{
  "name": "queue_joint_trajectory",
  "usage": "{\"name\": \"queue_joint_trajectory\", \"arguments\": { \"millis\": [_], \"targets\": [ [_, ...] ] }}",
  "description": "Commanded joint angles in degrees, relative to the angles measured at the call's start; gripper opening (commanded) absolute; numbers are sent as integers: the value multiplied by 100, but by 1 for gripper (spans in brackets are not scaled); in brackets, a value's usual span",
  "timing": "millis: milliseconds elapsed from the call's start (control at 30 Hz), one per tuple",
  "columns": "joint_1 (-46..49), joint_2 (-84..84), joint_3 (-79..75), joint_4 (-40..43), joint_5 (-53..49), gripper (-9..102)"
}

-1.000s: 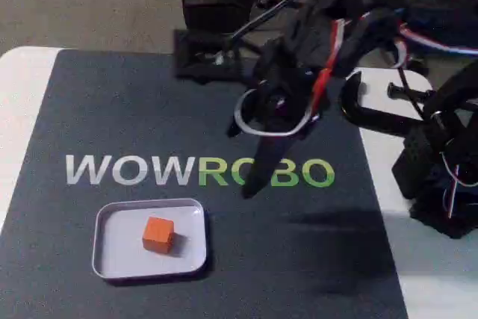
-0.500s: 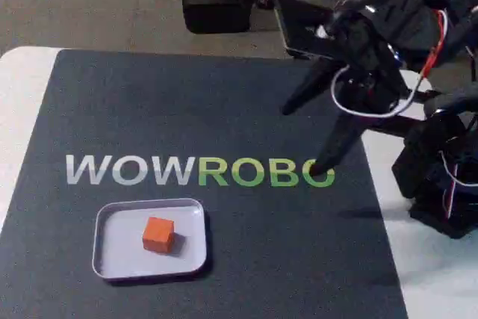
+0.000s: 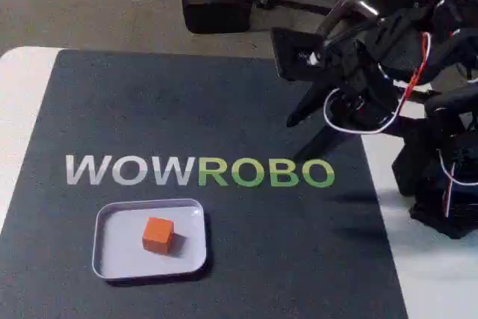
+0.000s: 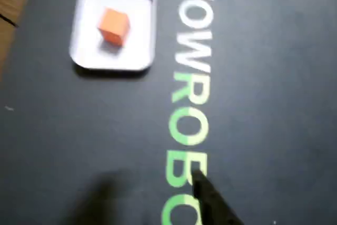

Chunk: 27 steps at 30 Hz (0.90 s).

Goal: Move blocks one by one until all three blocks are in the tray.

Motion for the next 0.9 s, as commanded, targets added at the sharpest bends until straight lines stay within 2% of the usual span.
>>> {"name": "queue_joint_trajectory", "arguments": {
  "millis": [0,100,367,500,867],
  "targets": [
    [105,510,343,-229,-97,-2],
    [158,1028,800,-237,-114,-8],
    [229,2689,2435,-176,-378,-8],
    [44,3911,3322,255,-343,-8],
    [-369,3911,3850,747,-141,-8]
  ]
}}
